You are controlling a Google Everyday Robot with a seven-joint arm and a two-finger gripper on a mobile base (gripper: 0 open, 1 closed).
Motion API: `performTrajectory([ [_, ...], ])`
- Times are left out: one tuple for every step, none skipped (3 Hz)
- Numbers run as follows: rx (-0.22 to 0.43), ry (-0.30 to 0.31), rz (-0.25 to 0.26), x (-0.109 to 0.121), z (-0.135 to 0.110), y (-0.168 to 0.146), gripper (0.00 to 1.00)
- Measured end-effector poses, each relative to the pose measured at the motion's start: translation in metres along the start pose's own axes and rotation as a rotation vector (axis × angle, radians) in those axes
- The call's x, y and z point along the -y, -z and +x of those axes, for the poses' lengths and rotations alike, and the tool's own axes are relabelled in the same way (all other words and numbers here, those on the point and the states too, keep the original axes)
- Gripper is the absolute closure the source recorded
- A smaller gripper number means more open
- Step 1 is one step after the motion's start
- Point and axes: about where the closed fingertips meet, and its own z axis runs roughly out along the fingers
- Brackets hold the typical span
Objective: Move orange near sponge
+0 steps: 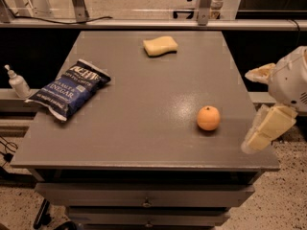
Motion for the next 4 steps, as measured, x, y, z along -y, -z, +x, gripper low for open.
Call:
performTrajectory([
  [0.071, -0.005, 0.000, 0.001, -0.004, -0.029, 0.00],
  [0.114, -0.025, 0.004, 0.009, -0.010, -0.052, 0.00],
  [0.129, -0.073, -0.007, 0.012, -0.011, -0.075, 0.00],
  [0.132, -0.119, -0.020, 0.012, -0.015, -0.093, 0.00],
])
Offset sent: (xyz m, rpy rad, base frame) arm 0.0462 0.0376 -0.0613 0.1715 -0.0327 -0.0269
